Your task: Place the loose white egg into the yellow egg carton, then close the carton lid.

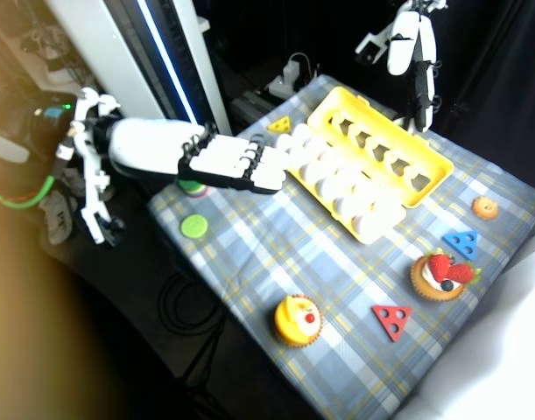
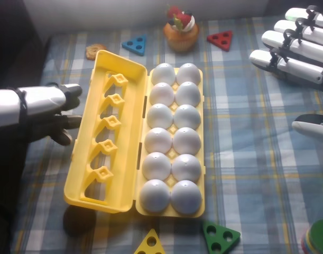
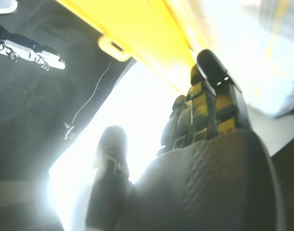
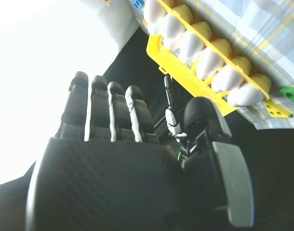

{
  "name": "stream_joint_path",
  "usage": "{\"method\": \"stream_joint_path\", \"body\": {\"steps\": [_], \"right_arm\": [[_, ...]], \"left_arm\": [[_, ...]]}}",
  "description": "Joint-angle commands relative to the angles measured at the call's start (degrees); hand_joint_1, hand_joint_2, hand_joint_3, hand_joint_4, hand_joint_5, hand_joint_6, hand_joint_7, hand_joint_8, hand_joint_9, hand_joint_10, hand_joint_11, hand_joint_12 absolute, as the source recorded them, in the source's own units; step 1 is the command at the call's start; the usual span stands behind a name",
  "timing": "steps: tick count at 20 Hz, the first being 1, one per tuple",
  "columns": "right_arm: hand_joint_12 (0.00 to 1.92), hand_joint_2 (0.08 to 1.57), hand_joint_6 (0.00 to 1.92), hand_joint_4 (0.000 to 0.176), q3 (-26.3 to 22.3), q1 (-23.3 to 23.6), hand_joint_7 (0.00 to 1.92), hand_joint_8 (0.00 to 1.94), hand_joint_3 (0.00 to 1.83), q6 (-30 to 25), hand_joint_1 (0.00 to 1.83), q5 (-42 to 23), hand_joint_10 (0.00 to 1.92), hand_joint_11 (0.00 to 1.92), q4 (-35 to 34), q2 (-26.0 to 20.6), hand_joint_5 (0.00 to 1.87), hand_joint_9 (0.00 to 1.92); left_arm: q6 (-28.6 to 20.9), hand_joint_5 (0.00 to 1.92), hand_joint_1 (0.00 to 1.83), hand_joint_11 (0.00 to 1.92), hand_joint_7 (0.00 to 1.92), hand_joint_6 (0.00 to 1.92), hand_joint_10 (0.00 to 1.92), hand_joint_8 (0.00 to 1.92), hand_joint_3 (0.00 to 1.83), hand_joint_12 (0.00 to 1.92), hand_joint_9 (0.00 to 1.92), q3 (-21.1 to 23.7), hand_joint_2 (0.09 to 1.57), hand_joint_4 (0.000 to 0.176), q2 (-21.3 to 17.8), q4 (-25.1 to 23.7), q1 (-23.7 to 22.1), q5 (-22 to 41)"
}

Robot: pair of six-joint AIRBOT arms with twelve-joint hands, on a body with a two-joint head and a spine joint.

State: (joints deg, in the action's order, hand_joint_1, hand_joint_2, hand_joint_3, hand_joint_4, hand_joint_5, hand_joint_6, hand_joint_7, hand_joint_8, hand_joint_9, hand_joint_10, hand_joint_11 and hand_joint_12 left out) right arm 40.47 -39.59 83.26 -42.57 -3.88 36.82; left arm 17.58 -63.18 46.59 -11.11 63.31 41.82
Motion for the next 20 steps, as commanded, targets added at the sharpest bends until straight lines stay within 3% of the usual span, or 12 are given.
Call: {"method": "stream_joint_path", "body": {"steps": [1,3,4,6,8,10,12,13,14,15,18,20], "right_arm": [[0.0,1.4,0.0,0.037,-0.1,0.3,0.0,0.0,0.0,0.1,0.11,-7.1,0.0,0.0,-0.1,-0.1,0.0,0.0],[0.0,1.41,0.0,0.037,-0.1,0.3,0.0,0.0,0.01,0.1,0.1,-7.1,0.0,0.0,-0.1,-0.1,0.0,0.0],[0.0,1.42,0.0,0.019,-0.1,0.3,0.0,0.0,0.01,0.1,0.12,-7.1,0.0,0.0,-0.1,-0.1,0.0,0.0],[0.0,1.41,0.0,0.036,-0.1,0.3,0.0,0.0,0.0,0.1,0.14,-7.1,0.0,0.0,-0.1,-0.1,0.0,0.0],[0.0,1.42,0.0,0.022,-0.1,0.3,0.0,0.0,0.0,0.1,0.1,-7.1,0.0,0.0,-0.2,-0.1,0.0,0.0],[0.0,1.42,0.0,0.03,-0.1,0.3,0.0,0.0,0.0,0.1,0.1,-7.1,0.0,0.0,-0.2,0.0,0.0,0.0],[0.0,1.41,0.0,0.038,-0.1,0.3,0.0,0.0,0.0,0.1,0.09,-7.1,0.0,0.0,-0.2,0.0,0.0,0.0],[0.0,1.41,0.0,0.038,-0.1,0.3,0.0,0.0,0.0,0.1,0.09,-7.1,0.0,0.0,-0.2,0.0,0.0,0.0],[0.0,1.4,0.0,0.023,-0.1,0.3,0.0,0.0,0.0,0.1,0.1,-7.1,0.0,0.0,-0.2,0.0,0.0,0.0],[0.0,1.39,0.0,0.034,-0.1,0.3,0.0,0.0,0.0,0.1,0.1,-7.1,0.0,0.0,-0.2,0.0,0.0,0.0],[0.0,1.4,0.0,0.023,-0.3,0.3,0.0,0.0,0.0,0.1,0.09,-7.6,0.0,0.0,-0.2,-0.6,0.0,0.0],[0.0,1.4,0.0,0.019,-0.3,0.3,0.0,0.0,0.0,0.1,0.1,-7.6,0.0,0.0,-0.2,-0.8,0.0,0.0]], "left_arm": [[-1.1,0.0,0.08,0.09,0.0,0.0,0.09,0.0,0.01,1.43,0.32,-0.4,1.4,0.0,0.5,1.4,-0.2,7.2],[-2.1,0.0,0.01,0.21,0.0,0.0,0.1,0.0,0.01,1.34,0.39,-1.0,1.45,0.0,1.6,1.3,-0.1,7.7],[-2.4,0.0,0.0,0.23,0.0,0.0,0.1,0.0,0.01,1.33,0.41,-1.1,1.45,0.0,1.9,1.3,0.0,8.2],[-2.7,0.0,0.05,0.3,0.0,0.0,0.09,0.0,0.0,1.27,0.4,-1.0,1.39,0.0,2.2,1.3,0.0,9.5],[-2.9,0.0,0.14,0.3,0.0,0.0,0.06,0.0,0.0,1.21,0.4,-0.4,1.29,0.0,2.1,1.2,0.1,12.3],[-1.2,0.0,0.18,0.29,0.0,0.0,0.05,0.0,0.0,1.19,0.41,1.4,1.25,0.005,0.8,1.1,0.1,15.9],[1.6,0.0,0.09,0.32,0.0,0.0,0.04,0.0,0.0,1.12,0.45,3.4,1.28,0.104,-0.8,1.1,-0.2,19.0],[2.2,0.0,0.09,0.32,0.0,0.0,0.04,0.0,0.0,1.12,0.45,3.9,1.28,0.104,-1.1,0.8,-0.4,20.1],[2.5,0.0,0.11,0.32,0.0,0.0,0.04,0.0,0.0,1.11,0.46,4.1,1.27,0.124,-1.1,0.3,-0.9,20.8],[2.7,0.0,0.08,0.29,0.0,0.0,0.03,0.0,0.0,1.15,0.46,4.2,1.27,0.107,-1.0,-0.3,-1.8,20.8],[2.7,0.0,0.03,0.24,0.0,0.0,0.01,0.0,0.01,1.19,0.42,3.5,1.39,0.061,0.8,-4.8,-6.7,18.1],[0.4,0.0,0.0,0.11,0.01,0.0,0.0,0.0,0.0,1.24,0.4,1.9,1.33,0.099,2.9,-9.1,-10.6,14.9]]}}
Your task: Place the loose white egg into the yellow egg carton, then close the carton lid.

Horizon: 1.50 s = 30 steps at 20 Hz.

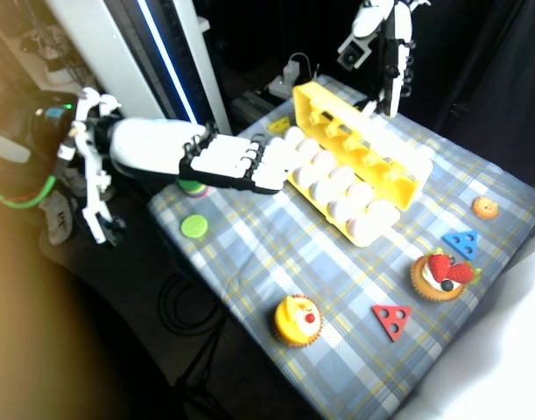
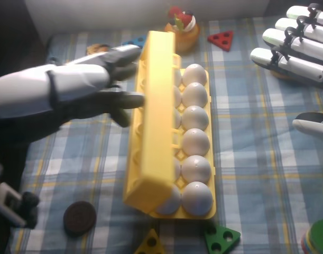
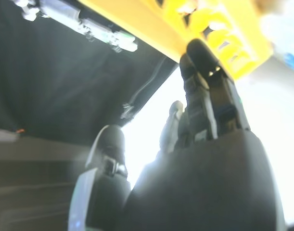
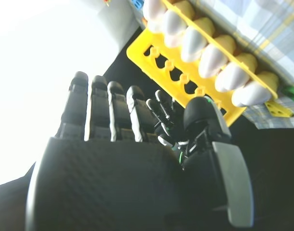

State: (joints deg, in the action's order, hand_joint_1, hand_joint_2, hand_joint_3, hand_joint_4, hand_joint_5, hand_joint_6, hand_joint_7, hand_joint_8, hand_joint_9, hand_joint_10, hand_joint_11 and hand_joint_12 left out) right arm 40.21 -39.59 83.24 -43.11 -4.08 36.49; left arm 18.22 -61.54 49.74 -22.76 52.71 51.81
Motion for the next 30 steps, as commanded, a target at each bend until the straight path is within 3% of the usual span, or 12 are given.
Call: {"method": "stream_joint_path", "body": {"steps": [1,7,8,10,13,14,15,16,19,21,26,30], "right_arm": [[0.0,1.4,0.0,0.012,-0.1,0.3,0.0,0.0,0.0,0.1,0.1,-7.1,0.0,0.0,0.0,-0.5,0.0,0.0],[0.0,1.41,0.0,0.021,0.0,0.3,0.0,0.0,0.0,0.1,0.19,-7.1,0.0,0.0,-0.1,-0.6,0.0,0.0],[0.0,1.41,0.0,0.017,0.0,0.3,0.0,0.0,0.0,0.1,0.19,-7.1,0.0,0.0,-0.1,-0.6,0.0,0.0],[0.0,1.42,0.0,0.008,0.0,0.2,0.0,0.0,0.0,0.1,0.19,-7.1,0.0,0.0,-0.2,-0.6,0.0,0.0],[0.0,1.42,0.0,0.002,0.1,0.0,0.0,0.0,0.01,0.1,0.16,-7.1,0.0,0.0,-0.3,-0.6,0.0,0.0],[0.0,1.42,0.0,0.003,0.1,0.0,0.0,0.0,0.0,0.1,0.15,-7.1,0.0,0.0,-0.3,-0.6,0.0,0.0],[0.0,1.43,0.0,0.007,0.1,0.0,0.0,0.0,0.0,0.1,0.17,-7.1,0.0,0.0,-0.3,-0.6,0.0,0.0],[0.0,1.42,0.0,0.017,0.1,0.0,0.0,0.0,0.0,0.1,0.16,-7.1,0.0,0.0,-0.3,-0.6,0.0,0.0],[0.0,1.43,0.0,0.0,0.1,-0.1,0.0,0.0,0.0,0.1,0.14,-7.1,0.0,0.0,-0.5,-0.6,0.0,0.0],[0.0,1.43,0.0,0.0,0.1,-0.1,0.0,0.0,0.0,0.1,0.15,-7.1,0.0,0.0,-0.5,-0.6,0.0,0.0],[0.0,1.43,0.0,0.0,0.2,-0.3,0.0,0.0,0.0,0.1,0.15,-7.1,0.0,0.0,-0.6,-0.6,0.0,0.0],[0.0,1.42,0.0,0.003,0.0,-0.5,0.0,0.0,0.0,0.1,0.15,-8.4,0.0,0.0,-0.6,-1.1,0.0,0.0]], "left_arm": [[-1.7,0.0,0.0,0.05,0.02,0.0,0.0,0.0,0.0,1.31,0.39,-0.7,1.33,0.091,0.9,0.5,-1.5,3.5],[-8.1,0.0,0.0,0.0,0.08,0.0,0.04,0.03,0.01,1.61,0.32,-5.1,1.4,0.068,5.9,-9.6,-8.5,-4.2],[-9.1,0.0,0.0,0.0,0.07,0.0,0.05,0.02,0.01,1.68,0.33,-5.5,1.4,0.032,6.4,-11.8,-9.8,-5.4],[-11.8,0.0,0.0,0.02,0.02,0.0,0.05,0.0,0.0,1.68,0.33,-6.5,1.4,0.0,7.8,-17.7,-13.2,-8.1],[-15.7,0.01,0.0,0.0,0.01,0.0,0.04,0.0,0.01,1.66,0.29,-7.9,1.42,0.0,9.7,-24.5,-16.7,-10.4],[-16.9,0.01,0.0,0.01,0.0,0.0,0.05,0.0,0.01,1.64,0.28,-8.1,1.42,0.03,10.2,-26.7,-17.5,-11.0],[-18.3,0.01,0.0,0.02,0.0,0.0,0.05,0.0,0.01,1.64,0.28,-8.4,1.43,0.029,10.5,-28.5,-18.1,-11.3],[-19.1,0.01,0.0,0.0,0.0,0.0,0.05,0.0,0.01,1.67,0.27,-8.5,1.44,0.0,10.7,-30.2,-18.8,-11.7],[-20.0,0.04,0.0,0.0,0.03,0.01,0.06,0.01,0.0,1.66,0.26,-8.6,1.44,0.0,10.7,-33.2,-20.5,-13.2],[-22.2,0.02,0.0,0.0,0.01,0.0,0.05,0.0,0.0,1.58,0.21,-9.4,1.43,0.056,11.3,-36.3,-21.8,-14.4],[-25.0,0.11,0.01,0.0,0.01,0.03,0.02,0.0,0.0,1.43,0.12,-10.0,1.46,0.004,11.3,-40.2,-24.9,-14.1],[-22.0,0.12,0.04,0.0,0.05,0.03,0.02,0.01,0.0,1.43,0.1,-7.4,1.43,0.015,7.7,-40.1,-27.8,-13.8]]}}
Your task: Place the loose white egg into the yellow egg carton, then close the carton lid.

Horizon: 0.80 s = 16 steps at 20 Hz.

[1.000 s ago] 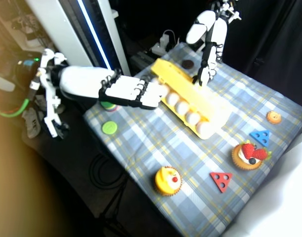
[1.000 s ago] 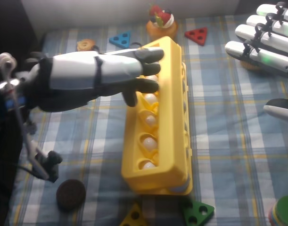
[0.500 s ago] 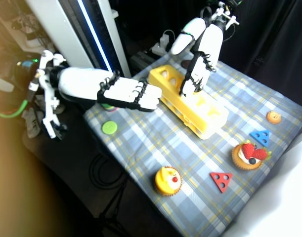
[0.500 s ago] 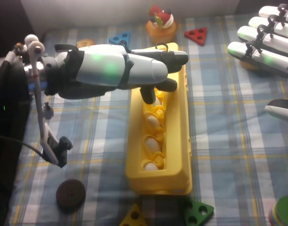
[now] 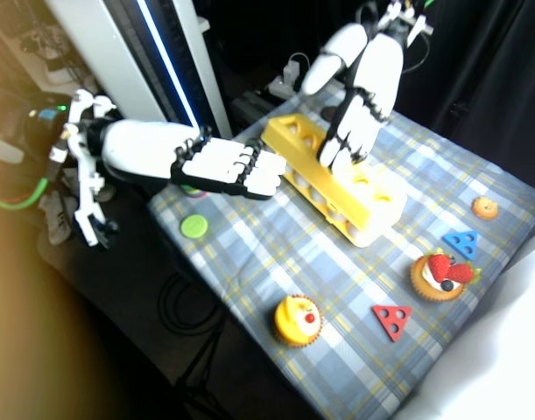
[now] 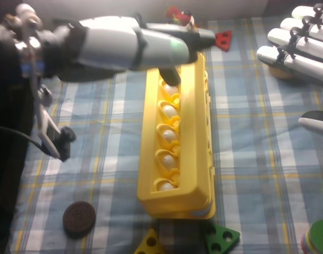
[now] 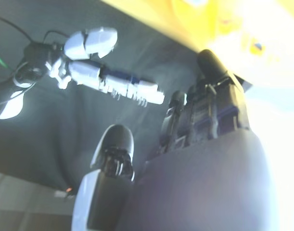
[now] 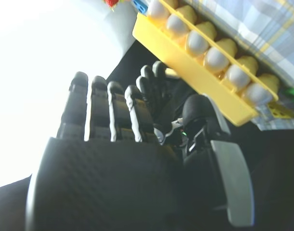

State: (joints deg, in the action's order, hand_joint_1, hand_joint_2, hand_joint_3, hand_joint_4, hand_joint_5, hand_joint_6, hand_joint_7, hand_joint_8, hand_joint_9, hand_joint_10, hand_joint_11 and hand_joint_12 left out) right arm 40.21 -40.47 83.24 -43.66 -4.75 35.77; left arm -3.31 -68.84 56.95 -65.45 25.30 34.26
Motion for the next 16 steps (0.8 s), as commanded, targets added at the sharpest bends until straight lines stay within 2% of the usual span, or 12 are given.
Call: {"method": "stream_joint_path", "body": {"steps": [1,3,5,6,8,9,10,11,12,13,15,16], "right_arm": [[0.0,1.41,0.0,0.018,-0.3,0.1,0.0,0.0,0.0,0.1,0.16,-8.8,0.0,0.0,0.0,-0.7,0.0,0.0],[0.0,1.42,0.0,0.043,-0.9,-0.9,0.0,0.0,0.0,0.1,0.2,-11.1,0.0,0.0,-0.2,-1.9,0.0,0.0],[0.0,1.41,0.0,0.09,-1.3,-1.8,0.0,0.0,0.0,0.1,0.18,-13.0,0.0,0.0,-0.7,-2.8,0.0,0.0],[0.0,1.4,0.0,0.067,-1.4,-2.2,0.0,0.0,0.0,0.1,0.17,-13.5,0.0,0.0,-1.0,-3.1,0.0,0.0],[0.0,1.39,0.0,0.047,-1.7,-3.0,0.0,0.0,0.0,0.1,0.22,-15.1,0.0,0.0,-1.9,-3.8,0.0,0.0],[0.0,1.38,0.0,0.052,-1.8,-3.3,0.0,0.0,0.0,0.2,0.27,-15.8,0.0,0.0,-2.3,-4.2,0.0,0.0],[0.0,1.37,0.0,0.059,-1.9,-3.7,0.0,0.0,0.0,0.2,0.29,-16.5,0.0,0.0,-2.6,-4.6,0.0,0.0],[0.0,1.36,0.0,0.064,-2.0,-4.0,0.0,0.0,0.0,0.2,0.28,-16.9,0.0,0.0,-2.9,-4.8,0.0,0.0],[0.0,1.36,0.0,0.064,-2.1,-4.2,0.0,0.0,0.0,0.4,0.28,-17.3,0.0,0.0,-3.2,-5.0,0.0,0.0],[0.0,1.35,0.0,0.057,-2.5,-4.3,0.0,0.0,0.0,2.0,0.25,-18.0,0.0,0.0,-4.1,-5.2,0.0,0.0],[0.0,1.33,0.0,0.059,-3.3,-4.7,0.0,0.0,0.0,4.4,0.29,-20.2,0.0,0.0,-5.2,-5.6,0.0,0.0],[0.0,1.32,0.0,0.075,-3.4,-5.0,0.0,0.0,0.0,4.4,0.28,-21.5,0.0,0.0,-5.4,-6.0,0.0,0.0]], "left_arm": [[0.9,0.14,0.07,0.0,0.07,0.03,0.03,0.01,0.0,1.49,0.13,0.7,1.43,0.002,-0.5,3.3,-0.9,4.1],[6.6,0.12,0.12,0.0,0.05,0.02,0.03,0.0,0.0,1.3,0.1,3.2,1.44,0.0,-4.0,7.0,-2.1,4.6],[11.4,0.1,0.08,0.0,0.06,0.01,0.02,0.0,0.0,1.18,0.08,5.9,1.45,0.0,-7.6,8.6,-3.5,4.0],[13.8,0.08,0.06,0.0,0.05,0.0,0.02,0.0,0.0,1.11,0.07,6.9,1.45,0.0,-8.9,9.3,-4.0,3.5],[25.2,0.07,0.09,0.0,0.04,0.0,0.02,0.0,0.0,1.08,0.07,10.4,1.43,0.005,-13.3,15.7,-4.9,1.5],[29.6,0.05,0.09,0.0,0.02,0.0,0.01,0.0,0.0,1.0,0.04,11.3,1.41,0.035,-14.7,19.2,-4.8,1.4],[34.3,0.02,0.1,0.0,0.0,0.02,0.0,0.0,0.0,0.78,0.01,12.1,1.39,0.057,-15.9,23.3,-4.2,1.7],[38.2,0.0,0.07,0.0,0.0,0.0,0.0,0.0,0.0,0.51,0.0,12.9,1.38,0.052,-16.9,26.6,-3.6,2.0],[41.9,0.0,0.07,0.0,0.0,0.0,0.0,0.0,0.0,0.51,0.0,13.6,1.38,0.052,-17.6,29.5,-3.0,2.4],[46.8,0.0,0.01,0.0,0.0,0.0,0.0,0.0,0.0,0.04,0.0,14.5,1.36,0.009,-18.5,33.9,-2.1,3.6],[53.7,0.0,0.0,0.0,0.0,0.0,0.0,0.0,0.0,0.0,0.0,15.6,1.33,0.0,-20.0,42.0,1.2,8.0],[56.8,0.0,0.01,0.0,0.0,0.0,0.0,0.0,0.0,0.0,0.0,16.3,1.32,0.0,-21.0,46.7,3.6,11.3]]}}
